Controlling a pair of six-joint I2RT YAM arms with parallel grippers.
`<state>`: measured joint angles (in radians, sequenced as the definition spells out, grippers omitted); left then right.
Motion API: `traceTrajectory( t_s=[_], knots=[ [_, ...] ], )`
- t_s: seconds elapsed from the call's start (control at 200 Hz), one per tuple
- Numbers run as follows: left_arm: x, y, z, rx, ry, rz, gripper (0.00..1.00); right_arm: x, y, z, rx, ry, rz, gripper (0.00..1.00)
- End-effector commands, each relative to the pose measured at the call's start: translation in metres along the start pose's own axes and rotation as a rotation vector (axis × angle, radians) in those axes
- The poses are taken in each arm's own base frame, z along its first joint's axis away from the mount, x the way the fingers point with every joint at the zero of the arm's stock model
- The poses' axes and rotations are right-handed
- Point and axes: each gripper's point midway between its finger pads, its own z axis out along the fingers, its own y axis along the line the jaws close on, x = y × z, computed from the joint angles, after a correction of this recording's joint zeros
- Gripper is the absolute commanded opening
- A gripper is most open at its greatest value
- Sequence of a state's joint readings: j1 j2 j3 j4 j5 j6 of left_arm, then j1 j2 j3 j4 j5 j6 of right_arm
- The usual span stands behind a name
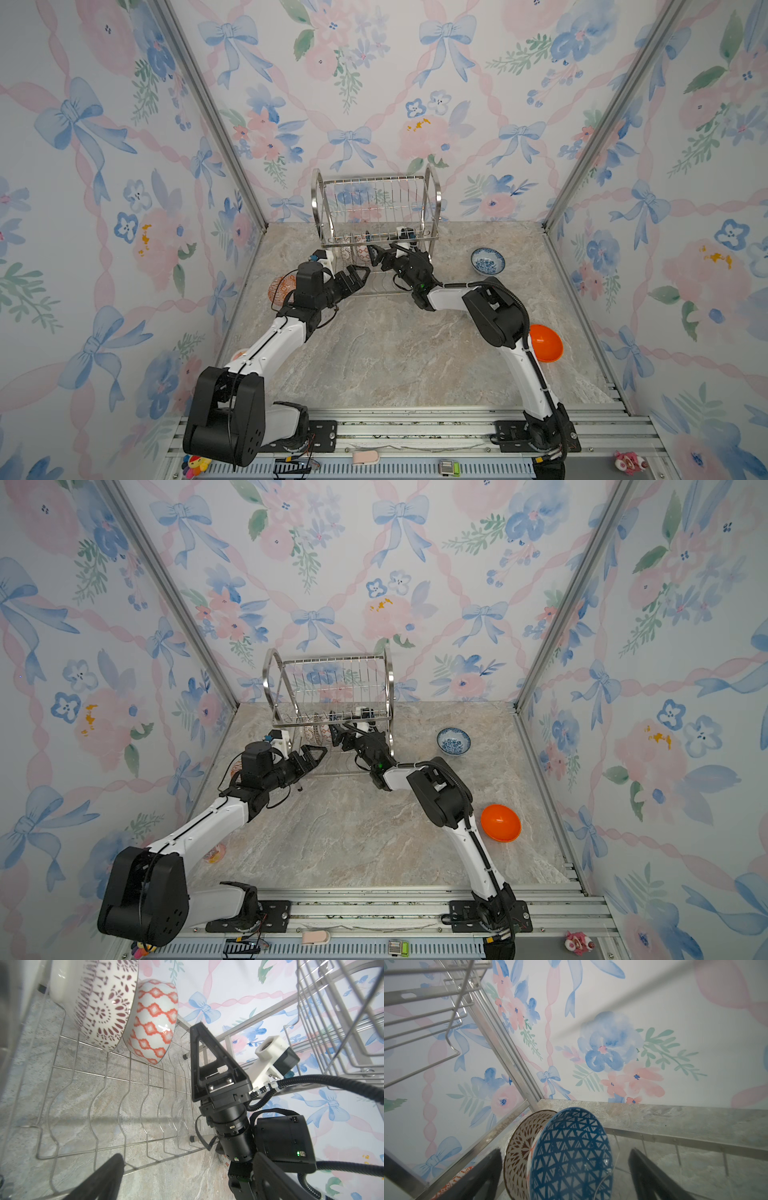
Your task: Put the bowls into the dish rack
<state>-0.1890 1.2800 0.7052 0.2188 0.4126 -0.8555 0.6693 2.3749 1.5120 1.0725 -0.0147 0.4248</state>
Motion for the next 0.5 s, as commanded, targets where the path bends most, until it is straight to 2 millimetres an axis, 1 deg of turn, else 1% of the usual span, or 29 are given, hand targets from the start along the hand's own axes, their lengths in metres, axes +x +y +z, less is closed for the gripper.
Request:
traceTrajectory(
  t_s=[0.0,0.13,0.35,0.495],
  knots=[
    [0.001,-0.001,-0.005,0.005,0.008,0.025,0.98,-0.047,0.028,-0.006,-0.07,-0.126,-0.044,0.97],
    [0.002,-0.002,-0.006,0.004,0.009,0.025,0.98,-0.051,0.033,-0.012,-0.088,-0.146,-0.055,0.97],
    [0.003,-0.002,-0.008,0.006,0.011,0.027,0.98,-0.049,0.038,-0.018,-0.096,-0.129,-0.07,0.97],
    [0.004,-0.003,-0.01,0.008,0.016,0.025,0.98,-0.048,0.047,-0.024,-0.102,-0.118,-0.109,0.97]
  ],
)
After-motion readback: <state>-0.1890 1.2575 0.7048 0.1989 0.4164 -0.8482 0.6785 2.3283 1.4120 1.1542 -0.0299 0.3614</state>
